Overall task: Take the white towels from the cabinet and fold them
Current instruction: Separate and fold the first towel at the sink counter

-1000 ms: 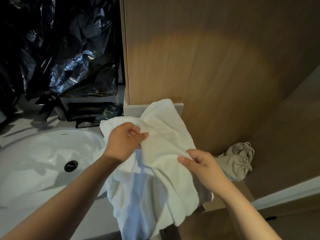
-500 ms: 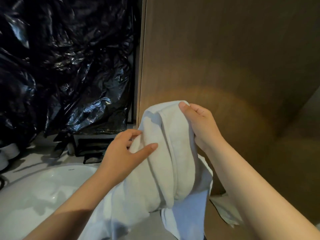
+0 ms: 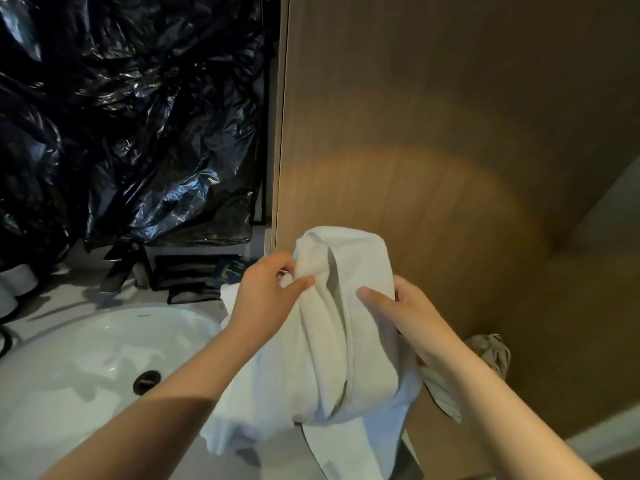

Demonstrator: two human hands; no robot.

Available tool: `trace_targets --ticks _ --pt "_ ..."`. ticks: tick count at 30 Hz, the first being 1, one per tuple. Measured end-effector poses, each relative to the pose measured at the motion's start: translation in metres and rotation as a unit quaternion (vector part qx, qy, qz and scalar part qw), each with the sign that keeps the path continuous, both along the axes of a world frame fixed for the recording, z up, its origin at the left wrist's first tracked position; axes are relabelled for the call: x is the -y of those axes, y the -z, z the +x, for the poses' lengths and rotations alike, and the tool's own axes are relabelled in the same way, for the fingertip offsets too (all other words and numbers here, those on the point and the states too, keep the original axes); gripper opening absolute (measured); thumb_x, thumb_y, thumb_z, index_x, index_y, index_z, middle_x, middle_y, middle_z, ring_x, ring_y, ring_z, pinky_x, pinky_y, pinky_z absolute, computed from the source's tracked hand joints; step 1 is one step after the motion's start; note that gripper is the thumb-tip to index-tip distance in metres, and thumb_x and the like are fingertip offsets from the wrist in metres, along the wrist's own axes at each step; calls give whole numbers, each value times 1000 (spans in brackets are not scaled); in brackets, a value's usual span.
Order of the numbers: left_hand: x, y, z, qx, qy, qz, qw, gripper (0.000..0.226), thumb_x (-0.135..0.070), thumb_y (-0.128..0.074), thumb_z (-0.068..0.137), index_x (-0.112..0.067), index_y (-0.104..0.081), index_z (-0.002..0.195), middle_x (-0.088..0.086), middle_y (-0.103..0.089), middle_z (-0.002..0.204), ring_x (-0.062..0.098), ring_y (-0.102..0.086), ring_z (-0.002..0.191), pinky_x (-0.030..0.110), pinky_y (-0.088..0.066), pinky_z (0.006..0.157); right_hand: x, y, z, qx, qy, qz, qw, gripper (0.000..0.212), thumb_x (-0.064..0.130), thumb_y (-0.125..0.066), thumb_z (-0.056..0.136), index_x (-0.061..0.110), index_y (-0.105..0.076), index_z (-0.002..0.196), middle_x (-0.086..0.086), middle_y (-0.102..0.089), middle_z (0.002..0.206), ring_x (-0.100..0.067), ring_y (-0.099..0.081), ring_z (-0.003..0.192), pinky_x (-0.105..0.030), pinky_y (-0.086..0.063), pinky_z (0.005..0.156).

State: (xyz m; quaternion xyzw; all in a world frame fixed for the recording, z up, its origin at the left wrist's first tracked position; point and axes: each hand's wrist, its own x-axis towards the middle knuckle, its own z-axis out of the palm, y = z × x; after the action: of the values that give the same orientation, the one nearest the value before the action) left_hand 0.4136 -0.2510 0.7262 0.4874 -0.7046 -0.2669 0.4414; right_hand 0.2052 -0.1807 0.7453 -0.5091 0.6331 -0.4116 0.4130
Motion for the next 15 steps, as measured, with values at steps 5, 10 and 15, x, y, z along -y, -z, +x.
trace_targets --ticks 5,10,15 --pt "9 -22 -11 -15 0 -34 999 27 -23 -76 81 -14 -51 72 -5 -47 66 7 -40 62 14 -31 56 -27 19 -17 -23 13 4 1000 28 41 -64 90 24 -66 113 8 -73 109 -12 -68 103 -42 -52 97" --pt "6 -63 -12 -48 2 -110 993 24 -21 -75 82 -11 -54 74 -8 -48 66 0 -41 62 10 -34 59 -11 -9 -7 -1 54 -98 994 21 28 -59 96 21 -64 115 6 -72 110 -11 -68 102 -28 -55 87" --pt "5 -99 3 -53 -24 -168 984 16 -28 -72 84 -19 -58 82 -11 -54 76 -2 -45 69 8 -35 63 17 -49 14 102 58 -164 979 22 21 -55 98 13 -65 116 2 -74 106 -11 -71 95 -22 -57 76"
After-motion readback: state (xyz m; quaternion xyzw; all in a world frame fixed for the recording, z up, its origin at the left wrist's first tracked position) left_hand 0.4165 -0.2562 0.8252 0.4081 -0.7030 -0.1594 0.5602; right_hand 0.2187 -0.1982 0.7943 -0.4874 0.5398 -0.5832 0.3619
